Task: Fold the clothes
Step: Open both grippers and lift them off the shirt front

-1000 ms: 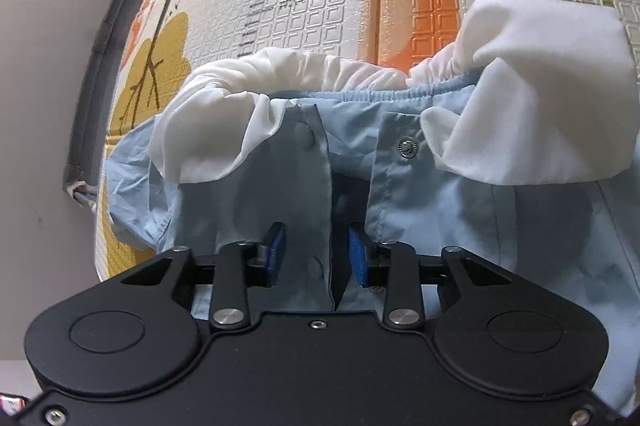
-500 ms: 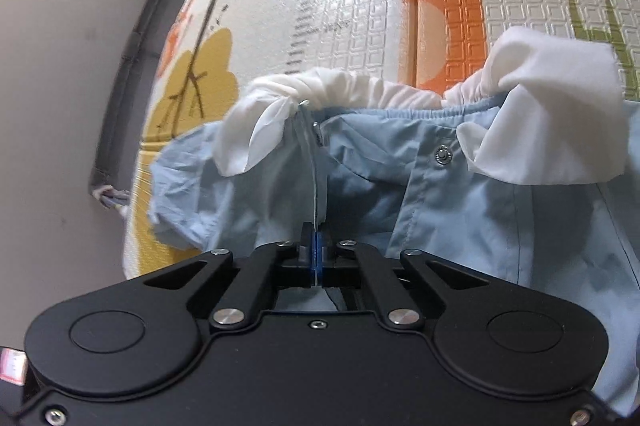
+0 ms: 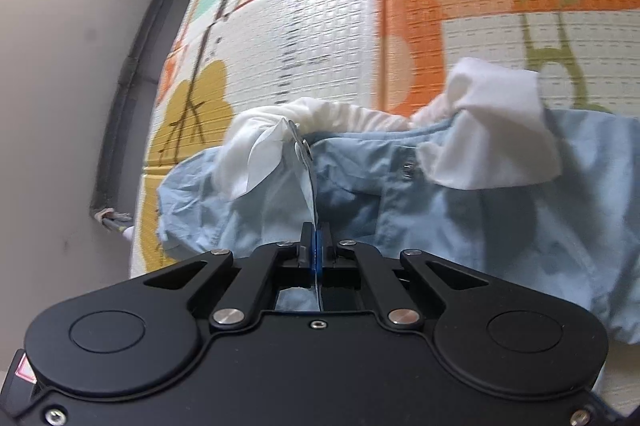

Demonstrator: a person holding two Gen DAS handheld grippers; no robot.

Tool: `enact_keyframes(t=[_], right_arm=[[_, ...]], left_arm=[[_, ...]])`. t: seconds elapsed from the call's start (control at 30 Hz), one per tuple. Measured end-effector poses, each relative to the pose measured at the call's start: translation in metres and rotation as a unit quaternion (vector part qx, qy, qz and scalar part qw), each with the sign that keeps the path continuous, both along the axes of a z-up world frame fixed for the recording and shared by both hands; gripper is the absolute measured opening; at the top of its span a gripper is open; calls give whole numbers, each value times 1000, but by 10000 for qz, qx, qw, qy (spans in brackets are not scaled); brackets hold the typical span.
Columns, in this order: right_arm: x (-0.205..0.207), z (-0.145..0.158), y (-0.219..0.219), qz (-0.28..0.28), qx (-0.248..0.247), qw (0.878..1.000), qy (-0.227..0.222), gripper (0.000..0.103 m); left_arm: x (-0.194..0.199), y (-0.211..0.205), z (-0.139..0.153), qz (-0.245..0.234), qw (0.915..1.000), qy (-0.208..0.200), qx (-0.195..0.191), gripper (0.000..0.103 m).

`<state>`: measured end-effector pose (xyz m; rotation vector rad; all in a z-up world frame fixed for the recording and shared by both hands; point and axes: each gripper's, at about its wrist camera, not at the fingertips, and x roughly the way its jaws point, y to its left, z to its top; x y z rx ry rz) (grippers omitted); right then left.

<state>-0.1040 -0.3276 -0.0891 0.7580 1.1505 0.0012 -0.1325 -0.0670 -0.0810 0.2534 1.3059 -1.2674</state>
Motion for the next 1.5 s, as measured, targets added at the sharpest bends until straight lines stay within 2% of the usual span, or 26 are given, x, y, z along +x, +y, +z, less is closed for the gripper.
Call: enact_keyframes(t=[0.2, 0.5, 0.6, 0.67, 0.73, 0.8, 0.9, 1.03, 1.13, 1.27, 1.37, 1.5], right_arm=[[-11, -10, -12, -177, -266, 9992, 226, 0], [-12, -46, -14, -295, -929, 9920, 801, 0], [-12, -53, -11, -231, -1089, 9901, 853, 0], [-11, -50, -8, -120, -1215, 9890, 838, 0], [-10, -46, -6, -50, -1333, 9878, 810, 6], [-12, -40, -5, -32, -1430, 9868, 757, 11], [-15, -25, -10, -116, -1508, 9867, 593, 23], [-18, -2, -18, -218, -1565, 9867, 377, 24], [-18, 10, -22, -208, -1484, 9885, 206, 24], [-15, 13, -14, -17, -1337, 9910, 108, 13], [-14, 14, -8, 129, -1226, 9924, 37, 11], [-15, -2, 5, 280, -1000, 9944, 198, 10]], left_arm=[[-11, -15, -17, -294, 9993, 139, 163, 9], [-17, -29, -54, -586, 9958, 449, 535, 12], [-21, -35, -61, -661, 9946, 481, 640, 13], [-18, -33, -61, -666, 9944, 523, 639, 15], [-16, -30, -58, -717, 9942, 529, 603, 18], [-16, -28, -53, -787, 9943, 452, 564, 32], [-16, -27, -46, -820, 9952, 225, 486, 41], [-11, -23, -31, -788, 9963, 58, 335, 42], [-8, -25, -21, -691, 9974, -68, 203, 44], [3, -28, -9, -356, 9991, -242, 11, 45], [23, -26, -9, 227, 9994, -237, -72, 45], [48, -24, -15, 934, 9954, -140, -134, 45]])
